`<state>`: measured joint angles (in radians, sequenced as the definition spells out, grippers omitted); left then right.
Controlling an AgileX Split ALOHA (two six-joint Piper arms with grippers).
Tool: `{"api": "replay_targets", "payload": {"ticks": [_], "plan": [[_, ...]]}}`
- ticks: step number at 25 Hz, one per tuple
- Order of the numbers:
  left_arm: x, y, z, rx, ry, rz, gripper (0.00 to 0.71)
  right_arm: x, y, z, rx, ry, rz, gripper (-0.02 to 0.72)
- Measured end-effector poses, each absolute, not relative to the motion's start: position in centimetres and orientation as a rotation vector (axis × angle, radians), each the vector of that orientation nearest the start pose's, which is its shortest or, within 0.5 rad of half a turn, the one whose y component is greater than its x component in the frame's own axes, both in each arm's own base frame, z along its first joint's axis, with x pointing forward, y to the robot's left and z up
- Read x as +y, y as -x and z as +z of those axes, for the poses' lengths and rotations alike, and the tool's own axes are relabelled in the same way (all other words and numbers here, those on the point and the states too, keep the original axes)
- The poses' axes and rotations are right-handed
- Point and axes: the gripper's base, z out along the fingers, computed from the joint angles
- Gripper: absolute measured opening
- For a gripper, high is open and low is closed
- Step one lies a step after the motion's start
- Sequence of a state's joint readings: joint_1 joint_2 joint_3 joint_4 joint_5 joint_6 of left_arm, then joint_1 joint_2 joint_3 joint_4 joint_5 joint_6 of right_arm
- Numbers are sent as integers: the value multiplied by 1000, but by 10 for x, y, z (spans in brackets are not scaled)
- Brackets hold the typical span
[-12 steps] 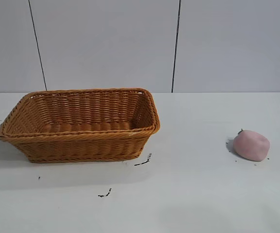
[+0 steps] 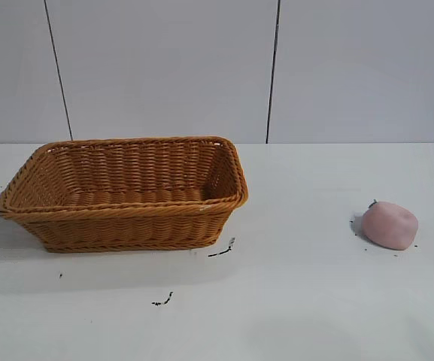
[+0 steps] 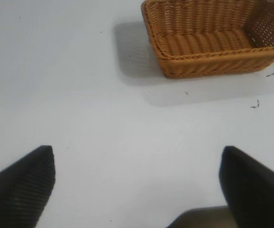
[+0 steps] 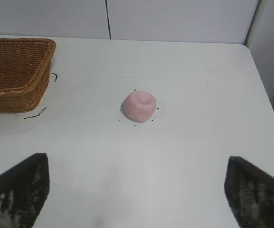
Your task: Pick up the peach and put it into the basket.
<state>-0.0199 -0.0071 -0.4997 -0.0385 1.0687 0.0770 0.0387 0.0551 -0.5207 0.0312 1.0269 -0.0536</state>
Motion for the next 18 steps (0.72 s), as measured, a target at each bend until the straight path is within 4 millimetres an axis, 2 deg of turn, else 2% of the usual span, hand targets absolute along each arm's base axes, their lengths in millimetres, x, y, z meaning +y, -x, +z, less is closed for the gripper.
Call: {"api": "replay_targets", "payload": {"ticks": [3, 9, 14, 18], "plan": [[-3, 6, 277, 2042, -101, -10, 692, 3, -26, 298, 2162, 98, 30, 689], [-3, 6, 277, 2042, -101, -10, 692, 7, -105, 314, 2457, 85, 40, 689], [-3, 6, 277, 2042, -101, -10, 692, 9, -177, 309, 2644, 84, 39, 689], [-3, 6, 277, 2042, -101, -10, 692, 11, -233, 294, 2763, 88, 32, 689]]}}
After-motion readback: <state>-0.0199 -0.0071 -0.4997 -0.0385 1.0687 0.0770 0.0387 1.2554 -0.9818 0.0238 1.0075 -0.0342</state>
